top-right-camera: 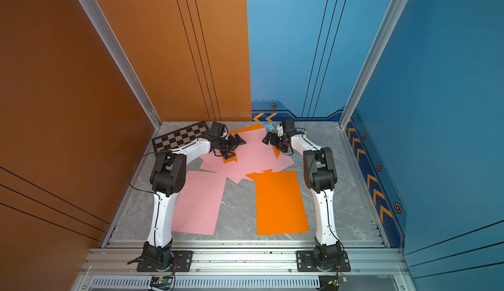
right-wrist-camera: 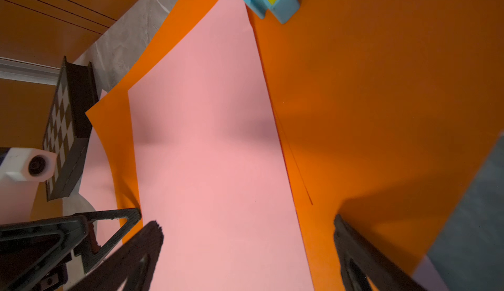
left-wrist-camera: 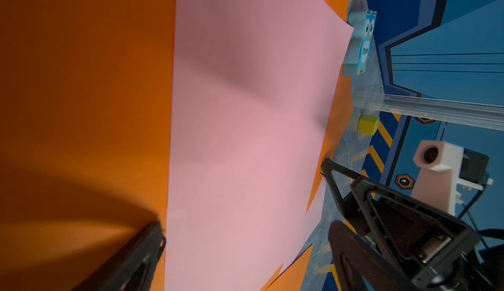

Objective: Sort the scattered colored papers by color
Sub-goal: Pick up the colored paper.

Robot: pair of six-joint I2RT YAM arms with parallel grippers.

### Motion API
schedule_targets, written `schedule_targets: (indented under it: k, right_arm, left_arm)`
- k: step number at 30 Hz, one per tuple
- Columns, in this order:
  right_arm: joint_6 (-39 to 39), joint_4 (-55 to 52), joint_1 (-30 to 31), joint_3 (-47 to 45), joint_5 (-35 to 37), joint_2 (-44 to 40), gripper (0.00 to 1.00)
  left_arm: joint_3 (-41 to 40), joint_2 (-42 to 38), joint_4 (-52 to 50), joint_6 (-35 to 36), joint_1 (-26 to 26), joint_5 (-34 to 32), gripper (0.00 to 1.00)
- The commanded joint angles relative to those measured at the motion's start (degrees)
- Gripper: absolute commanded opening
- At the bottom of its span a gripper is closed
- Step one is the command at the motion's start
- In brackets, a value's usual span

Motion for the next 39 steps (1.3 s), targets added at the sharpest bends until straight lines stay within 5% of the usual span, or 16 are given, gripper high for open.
schedule_targets:
  k: [1, 15, 24, 39]
  right_arm:
    - [2.96, -2.84, 1.62, -3.99, -6.35, 3.37, 0.99]
    - [6.75, 3.18, 2.03, -6.94, -12.61, 2.37, 0.91]
    - [9.96, 8.07, 2.07, -7.23, -17.52, 1.65, 0.97]
    - [11.88, 9.5, 3.03, -8.16, -16.03, -0.33, 0.41]
  left_arm:
    - [0.36, 3.69, -2.67, -0.42, 0.07, 2.05, 0.98]
    - [1.82, 5.04, -2.68, -0.61, 0.07, 4.04, 0.98]
    - [1.72, 5.02, -2.68, -0.42, 0.35, 4.62, 0.98]
    - [2.35, 4.04, -2.2, -0.47, 0.94, 6.63, 0.98]
